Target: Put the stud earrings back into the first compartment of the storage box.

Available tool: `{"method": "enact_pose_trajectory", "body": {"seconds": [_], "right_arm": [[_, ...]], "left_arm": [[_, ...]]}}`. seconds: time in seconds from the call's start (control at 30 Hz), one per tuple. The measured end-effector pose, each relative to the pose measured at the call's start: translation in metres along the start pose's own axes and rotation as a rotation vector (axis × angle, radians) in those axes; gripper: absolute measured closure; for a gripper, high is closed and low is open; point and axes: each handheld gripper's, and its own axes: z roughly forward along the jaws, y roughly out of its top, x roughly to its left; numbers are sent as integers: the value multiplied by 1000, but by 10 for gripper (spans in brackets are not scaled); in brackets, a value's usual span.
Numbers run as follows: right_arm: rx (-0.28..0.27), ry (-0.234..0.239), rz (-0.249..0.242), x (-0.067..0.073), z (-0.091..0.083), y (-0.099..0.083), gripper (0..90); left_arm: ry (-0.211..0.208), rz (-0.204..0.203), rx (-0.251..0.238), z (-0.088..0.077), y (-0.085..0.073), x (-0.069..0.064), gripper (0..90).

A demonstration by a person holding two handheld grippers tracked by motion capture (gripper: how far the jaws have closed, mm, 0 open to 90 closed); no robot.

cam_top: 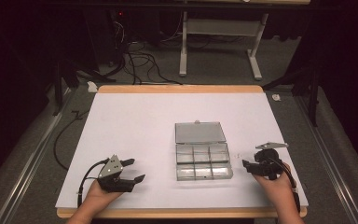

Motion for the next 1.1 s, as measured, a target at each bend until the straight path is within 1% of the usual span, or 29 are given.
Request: {"method": "enact_pose_trajectory", "body": {"seconds": [0.07,0.1,0.23,0.3,0.33,0.37,0.43,0.5,0.53,0.57,0.63,0.73,0.8,0.83,0.87,0.9,0.93,1.0,1.07,1.1], "right_arm": [[23,9,-3,-1,0,3,466],[46,16,-6,-2,0,5,470],[100,31,-20,-2,0,9,479],[126,44,-29,-2,-1,10,482],[126,44,-29,-2,-1,10,482],[149,54,-28,-2,-1,12,486],[172,65,-38,-2,-2,13,490],[192,61,-58,-2,-2,14,493],[192,61,-58,-2,-2,14,493],[212,70,-61,-1,-2,16,495],[227,81,-65,-1,-3,17,498],[255,84,-81,0,-2,18,499],[262,85,-79,1,-2,18,500],[277,94,-81,2,-1,19,501],[277,94,-81,2,-1,19,501],[292,95,-88,3,0,20,501],[292,95,-88,3,0,20,501],[317,105,-101,5,1,21,502],[337,105,-108,6,1,22,502],[337,105,-108,6,1,22,502]], "left_arm": [[0,0,0,0,0,0,261],[0,0,0,0,0,0,261],[-2,0,2,0,0,0,261],[-2,0,2,0,0,0,261],[-2,0,2,0,0,0,261],[-3,0,2,0,0,0,261],[-3,1,3,0,0,0,261],[-2,4,6,1,0,0,261],[-2,4,6,1,0,0,261],[-3,3,7,1,0,0,261],[-2,3,6,0,0,0,261],[-4,2,7,1,0,0,261],[-4,2,7,1,0,0,261],[-4,3,7,1,0,0,261],[-4,3,7,1,0,0,261],[-4,4,8,1,0,0,261],[-4,4,8,1,0,0,261],[-5,4,9,1,0,0,261],[-6,5,9,1,0,0,261],[-6,5,9,1,0,0,261]]}}
